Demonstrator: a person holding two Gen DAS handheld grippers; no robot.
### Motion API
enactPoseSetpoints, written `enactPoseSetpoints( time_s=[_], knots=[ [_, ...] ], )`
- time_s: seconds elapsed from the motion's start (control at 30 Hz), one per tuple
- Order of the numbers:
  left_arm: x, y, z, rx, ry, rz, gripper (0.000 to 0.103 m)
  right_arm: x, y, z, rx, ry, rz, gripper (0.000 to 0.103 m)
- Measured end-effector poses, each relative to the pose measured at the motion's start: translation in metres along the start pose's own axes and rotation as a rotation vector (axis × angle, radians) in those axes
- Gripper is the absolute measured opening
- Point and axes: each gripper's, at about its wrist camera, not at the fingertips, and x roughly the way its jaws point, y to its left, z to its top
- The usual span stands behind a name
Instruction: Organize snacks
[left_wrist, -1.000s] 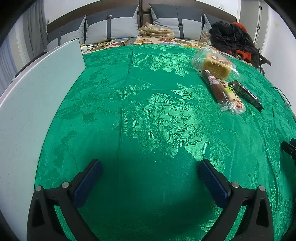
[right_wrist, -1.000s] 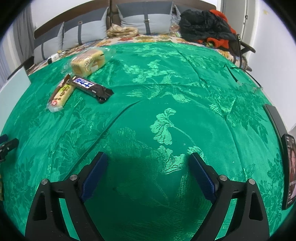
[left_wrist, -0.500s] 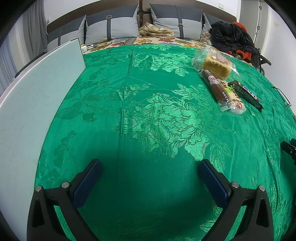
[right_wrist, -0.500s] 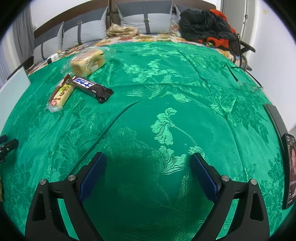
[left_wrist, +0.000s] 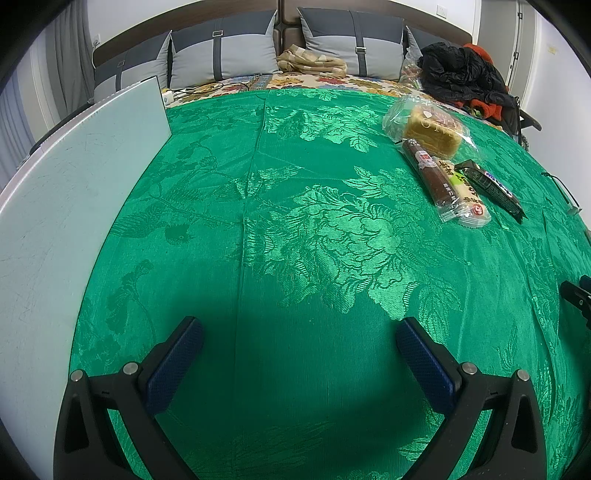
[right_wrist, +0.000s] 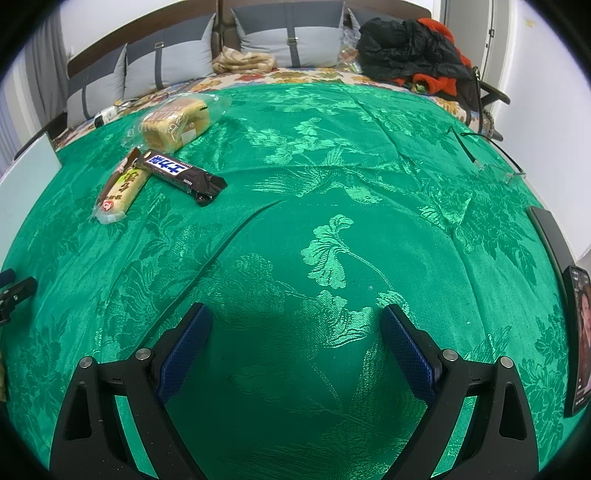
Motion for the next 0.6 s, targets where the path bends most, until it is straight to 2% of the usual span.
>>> enactPoseSetpoints(
  time_s=[0.13,0.23,0.3,0.37,0.43,0.5,0.6],
  knots=[
    [0.002,0.0,0.002,0.002,0.011,0.0,0.103,0.0,0.0,0.0,0.0,0.0,0.0,0.096],
    [0.016,-0.002,0.025,-0.024,0.115,-0.022,0.102,0.0,0.0,0.0,0.0,0.0,0.0,0.096],
    [0.018,-0.006,0.045,-0.076,0.123,-0.103,0.093,0.0,0.0,0.0,0.001,0.0,0.0,0.096],
    [0.018,-0.016,0.067,-0.094,0.108,-0.157,0.09,0.0,0.0,0.0,0.001,0.0,0.0,0.096],
    [0.021,-0.033,0.089,-0.074,0.096,-0.173,0.085,0.0,0.0,0.0,0.001,0.0,0.0,0.096],
    [0.032,-0.051,0.113,-0.054,0.102,-0.188,0.07,0.0,0.0,0.0,0.001,0.0,0.0,0.096],
    [0.054,-0.062,0.137,-0.082,0.129,-0.198,0.057,0.0,0.0,0.0,0.001,0.0,0.0,0.096]
  ],
)
